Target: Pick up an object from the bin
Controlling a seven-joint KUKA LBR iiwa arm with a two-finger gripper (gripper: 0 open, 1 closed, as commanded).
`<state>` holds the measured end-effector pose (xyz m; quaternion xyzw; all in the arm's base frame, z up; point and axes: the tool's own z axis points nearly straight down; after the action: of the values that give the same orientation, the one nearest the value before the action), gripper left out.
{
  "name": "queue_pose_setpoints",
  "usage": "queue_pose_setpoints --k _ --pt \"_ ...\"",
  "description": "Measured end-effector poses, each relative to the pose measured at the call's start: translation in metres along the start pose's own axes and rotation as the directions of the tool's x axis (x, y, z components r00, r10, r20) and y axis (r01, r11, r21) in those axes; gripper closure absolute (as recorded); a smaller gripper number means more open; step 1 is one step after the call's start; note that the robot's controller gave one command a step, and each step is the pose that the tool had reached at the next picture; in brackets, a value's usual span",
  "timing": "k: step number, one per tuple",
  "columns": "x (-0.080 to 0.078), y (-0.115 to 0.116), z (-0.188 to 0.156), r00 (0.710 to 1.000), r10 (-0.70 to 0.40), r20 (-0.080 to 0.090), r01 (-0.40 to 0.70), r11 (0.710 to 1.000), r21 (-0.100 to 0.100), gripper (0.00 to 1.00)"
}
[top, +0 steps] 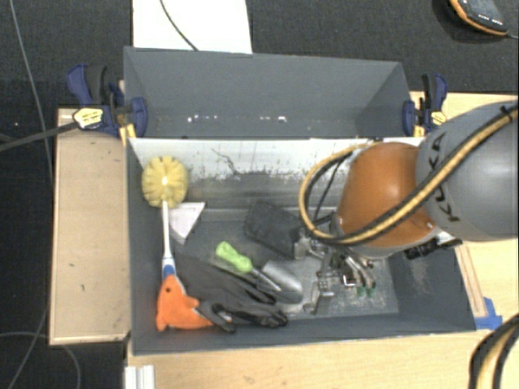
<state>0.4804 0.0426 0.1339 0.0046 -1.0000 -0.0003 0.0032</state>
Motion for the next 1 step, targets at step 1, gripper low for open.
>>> queue_pose_setpoints --k 1 --pt "-0.002 -0.0002 -0.0039 1.0 0.003 0.008 -0.003 1.0 0.0 0.0"
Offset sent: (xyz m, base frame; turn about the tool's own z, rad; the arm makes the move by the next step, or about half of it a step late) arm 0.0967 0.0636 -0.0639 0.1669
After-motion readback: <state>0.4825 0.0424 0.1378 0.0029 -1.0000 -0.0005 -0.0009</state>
